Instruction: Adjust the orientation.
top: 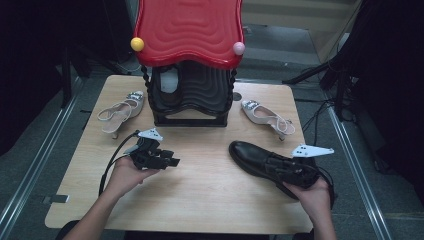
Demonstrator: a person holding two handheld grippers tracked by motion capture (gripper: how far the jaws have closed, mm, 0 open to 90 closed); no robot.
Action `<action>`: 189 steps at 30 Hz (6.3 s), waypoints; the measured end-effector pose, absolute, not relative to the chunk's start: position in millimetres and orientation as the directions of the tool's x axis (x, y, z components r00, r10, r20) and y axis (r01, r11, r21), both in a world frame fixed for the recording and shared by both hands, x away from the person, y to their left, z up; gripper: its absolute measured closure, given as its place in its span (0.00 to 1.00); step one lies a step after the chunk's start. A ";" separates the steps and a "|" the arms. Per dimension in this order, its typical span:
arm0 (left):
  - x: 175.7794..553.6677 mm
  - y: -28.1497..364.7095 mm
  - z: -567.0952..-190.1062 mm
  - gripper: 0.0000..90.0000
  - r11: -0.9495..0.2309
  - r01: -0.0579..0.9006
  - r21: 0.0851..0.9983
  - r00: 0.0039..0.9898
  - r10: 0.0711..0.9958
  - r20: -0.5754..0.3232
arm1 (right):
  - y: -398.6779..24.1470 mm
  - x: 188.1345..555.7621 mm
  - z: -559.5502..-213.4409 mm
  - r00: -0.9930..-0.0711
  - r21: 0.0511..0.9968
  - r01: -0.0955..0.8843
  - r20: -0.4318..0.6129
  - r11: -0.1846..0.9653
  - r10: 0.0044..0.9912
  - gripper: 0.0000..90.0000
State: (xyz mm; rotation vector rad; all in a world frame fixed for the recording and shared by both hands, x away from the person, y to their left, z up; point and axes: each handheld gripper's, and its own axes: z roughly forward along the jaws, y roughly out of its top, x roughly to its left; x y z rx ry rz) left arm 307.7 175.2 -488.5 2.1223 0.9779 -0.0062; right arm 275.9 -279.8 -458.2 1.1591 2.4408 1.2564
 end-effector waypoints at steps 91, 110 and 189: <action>303.2 182.1 -495.4 1.00 -0.332 0.626 0.705 0.675 0.683 -0.279 | -121.3 328.6 -467.8 -0.745 0.641 0.627 0.326 0.443 0.583 0.77; 310.4 153.1 -480.0 1.00 -0.299 0.626 0.720 0.659 0.697 -0.283 | -193.1 365.4 -452.8 -0.730 0.708 0.578 0.225 0.407 0.645 1.00; 335.6 108.9 -513.0 1.00 -0.347 0.623 0.701 0.710 0.627 -0.320 | -178.7 284.7 -478.6 -0.635 0.684 0.661 0.291 0.309 0.715 1.00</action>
